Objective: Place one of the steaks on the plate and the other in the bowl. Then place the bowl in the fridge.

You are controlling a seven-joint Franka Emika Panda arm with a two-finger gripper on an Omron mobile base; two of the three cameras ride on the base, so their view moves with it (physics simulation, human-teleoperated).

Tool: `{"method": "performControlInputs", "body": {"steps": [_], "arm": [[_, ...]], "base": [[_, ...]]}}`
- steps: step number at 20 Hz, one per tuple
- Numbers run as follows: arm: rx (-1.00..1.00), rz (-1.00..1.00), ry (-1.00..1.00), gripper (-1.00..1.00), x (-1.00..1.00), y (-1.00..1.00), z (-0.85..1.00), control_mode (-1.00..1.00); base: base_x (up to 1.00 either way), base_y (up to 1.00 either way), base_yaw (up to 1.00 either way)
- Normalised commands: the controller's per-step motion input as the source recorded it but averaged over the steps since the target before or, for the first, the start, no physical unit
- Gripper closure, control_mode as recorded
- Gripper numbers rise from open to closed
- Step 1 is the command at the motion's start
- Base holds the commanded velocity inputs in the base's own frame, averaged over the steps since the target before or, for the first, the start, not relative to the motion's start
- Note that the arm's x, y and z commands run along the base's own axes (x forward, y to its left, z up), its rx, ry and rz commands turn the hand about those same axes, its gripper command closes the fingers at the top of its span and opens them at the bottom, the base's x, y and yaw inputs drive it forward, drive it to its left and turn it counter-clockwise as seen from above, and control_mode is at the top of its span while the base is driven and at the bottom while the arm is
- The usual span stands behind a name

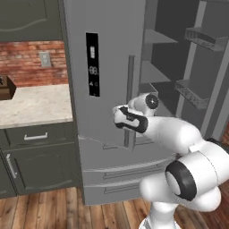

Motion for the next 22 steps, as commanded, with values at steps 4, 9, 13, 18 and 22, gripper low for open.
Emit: {"method": "performControlInputs", "body": {"steps": [4,9,13,18,22], "arm": [[-0.08,0.00,0.36,1.00,-0.61,0.49,0.62,-1.00],[-0.05,0.00,0.13,1.00,-0.82,0.11,0.22,-1.00],[-0.05,0.00,0.02,1.00,-0.89,0.00,-0.01,-1.00],[0.00,-0.01,-0.11,-1.00,-1.00,-0.04,-0.11,-1.00],[0.10,0.00,-0.30,-1.00,-1.00,-0.51,0.00,-1.00]], "base": [[0.00,0.00,0.00],[0.00,0.00,0.00],[0.00,0.00,0.00],[0.00,0.00,0.00],[0.00,0.00,0.00]]}}
